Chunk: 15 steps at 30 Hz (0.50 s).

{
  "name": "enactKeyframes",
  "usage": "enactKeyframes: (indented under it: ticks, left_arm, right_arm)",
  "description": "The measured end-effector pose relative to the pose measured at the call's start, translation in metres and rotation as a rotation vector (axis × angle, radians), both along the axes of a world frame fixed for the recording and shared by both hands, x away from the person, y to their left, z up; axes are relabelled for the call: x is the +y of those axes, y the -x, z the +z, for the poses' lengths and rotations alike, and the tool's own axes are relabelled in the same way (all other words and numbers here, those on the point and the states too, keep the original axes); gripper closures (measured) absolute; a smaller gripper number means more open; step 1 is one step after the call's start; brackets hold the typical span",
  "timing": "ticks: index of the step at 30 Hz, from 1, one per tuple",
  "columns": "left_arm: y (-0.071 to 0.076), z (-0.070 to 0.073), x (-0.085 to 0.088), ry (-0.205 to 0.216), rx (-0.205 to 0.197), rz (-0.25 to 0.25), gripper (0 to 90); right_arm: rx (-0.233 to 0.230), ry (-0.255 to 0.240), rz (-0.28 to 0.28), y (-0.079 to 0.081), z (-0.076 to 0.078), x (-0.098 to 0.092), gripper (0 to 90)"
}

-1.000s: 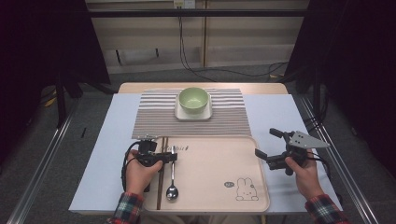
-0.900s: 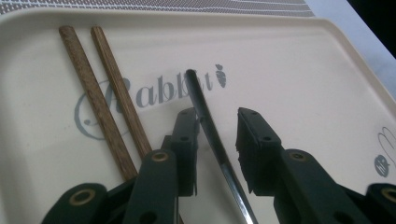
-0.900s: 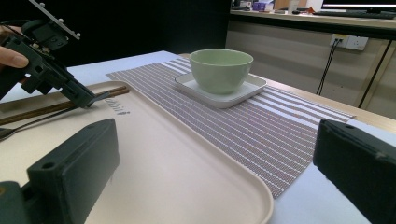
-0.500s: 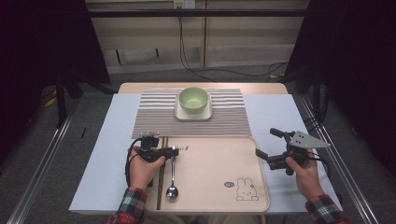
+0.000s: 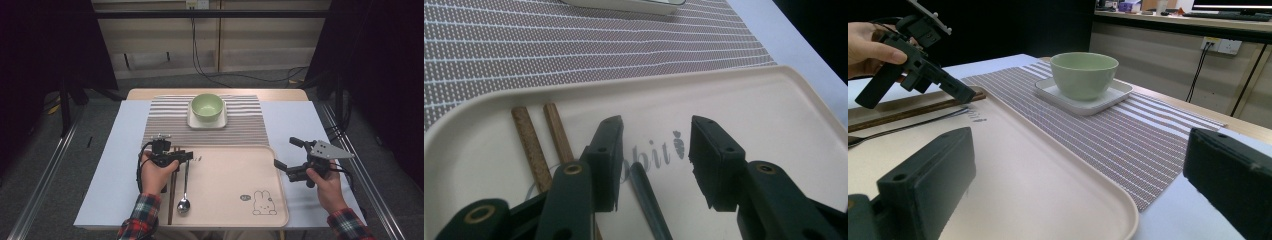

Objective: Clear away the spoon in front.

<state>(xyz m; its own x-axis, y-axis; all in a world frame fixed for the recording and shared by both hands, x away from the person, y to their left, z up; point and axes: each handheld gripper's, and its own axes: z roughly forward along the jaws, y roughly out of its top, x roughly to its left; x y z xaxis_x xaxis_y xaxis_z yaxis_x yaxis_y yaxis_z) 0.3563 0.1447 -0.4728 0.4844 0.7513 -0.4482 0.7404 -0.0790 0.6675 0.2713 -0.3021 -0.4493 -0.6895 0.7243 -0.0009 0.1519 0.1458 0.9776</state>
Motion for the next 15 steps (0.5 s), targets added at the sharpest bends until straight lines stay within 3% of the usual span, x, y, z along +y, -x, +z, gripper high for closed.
enactKeyframes:
  ticks: [3, 6, 15]
  left_arm:
    - [-0.003, 0.005, -0.001, 0.001, -0.008, 0.008, 52.6]
    - [-0.008, 0.011, -0.002, 0.0, -0.03, 0.021, 43.1]
    - [-0.02, 0.028, -0.008, 0.001, -0.052, 0.049, 32.0]
  right_arm:
    - [0.001, 0.004, -0.001, 0.0, 0.0, 0.001, 0.0]
    - [0.0, 0.007, 0.003, 0.0, 0.0, 0.0, 0.0]
    - [-0.004, 0.022, -0.001, 0.002, 0.0, -0.001, 0.0]
